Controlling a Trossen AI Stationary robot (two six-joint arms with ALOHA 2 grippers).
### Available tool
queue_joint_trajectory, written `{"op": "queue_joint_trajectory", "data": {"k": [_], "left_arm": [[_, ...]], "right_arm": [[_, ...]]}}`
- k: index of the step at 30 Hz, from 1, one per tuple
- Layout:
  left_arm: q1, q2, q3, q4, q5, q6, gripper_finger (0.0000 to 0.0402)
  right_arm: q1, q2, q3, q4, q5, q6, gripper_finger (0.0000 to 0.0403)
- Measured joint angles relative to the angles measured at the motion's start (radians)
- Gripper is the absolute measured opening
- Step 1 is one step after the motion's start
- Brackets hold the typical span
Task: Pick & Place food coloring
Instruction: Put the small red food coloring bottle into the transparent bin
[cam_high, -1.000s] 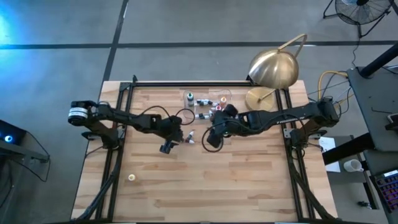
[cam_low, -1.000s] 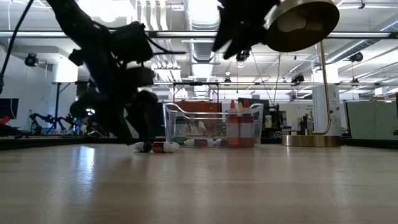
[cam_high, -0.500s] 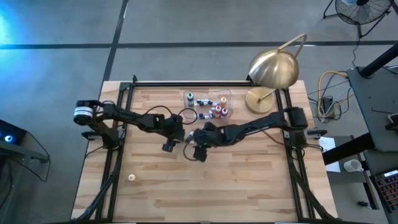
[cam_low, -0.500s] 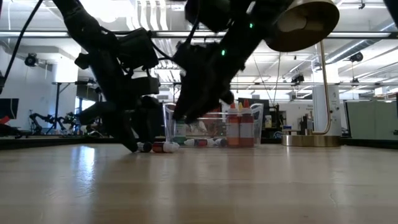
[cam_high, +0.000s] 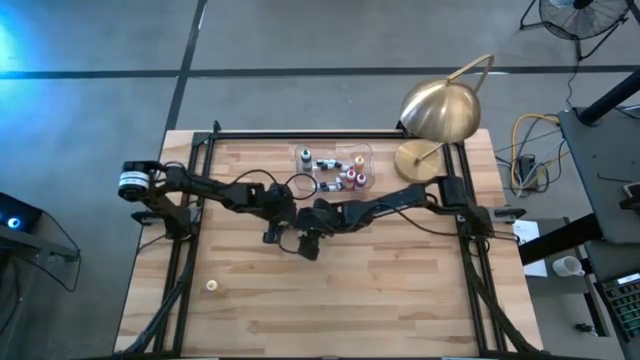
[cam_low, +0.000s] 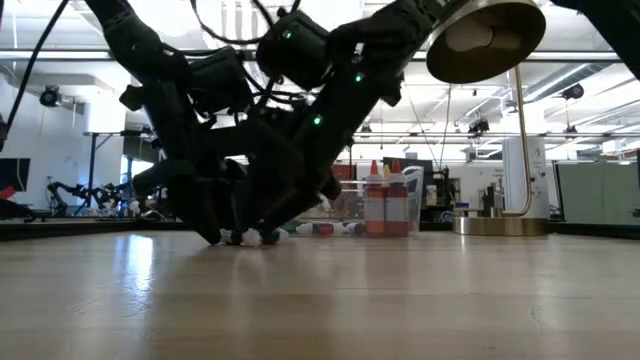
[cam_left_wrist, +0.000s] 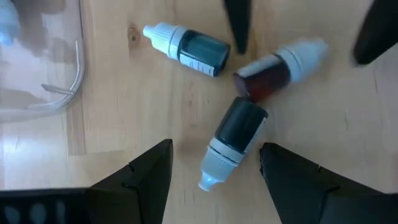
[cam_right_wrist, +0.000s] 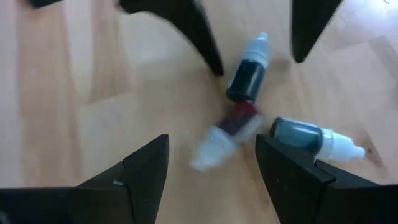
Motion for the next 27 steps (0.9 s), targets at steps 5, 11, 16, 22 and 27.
{"op": "queue_joint_trajectory", "data": {"k": [5, 11, 16, 22, 27], "left_arm": [[0.0, -0.005, 0.0, -0.015, 0.001, -0.008, 0.0216], [0.0, -0.014, -0.003, -0.041, 0.007, 0.007, 0.0216], [0.0, -0.014, -0.003, -0.041, 0.009, 0.022, 0.0216], [0.0, -0.014, -0.003, -0.041, 0.01, 0.024, 0.0216], [0.0, -0.014, -0.004, -0.041, 0.01, 0.024, 0.0216]], "right_arm": [[-0.014, 0.029, 0.008, -0.01, 0.006, 0.023, 0.022], [-0.024, 0.038, 0.009, -0.003, 0.001, 0.122, 0.0185], [-0.029, 0.038, 0.008, 0.022, 0.023, 0.256, 0.0174], [-0.031, 0.043, 0.018, 0.022, 0.021, 0.449, 0.0187], [-0.034, 0.059, 0.031, 0.029, 0.028, 0.561, 0.0195]]}}
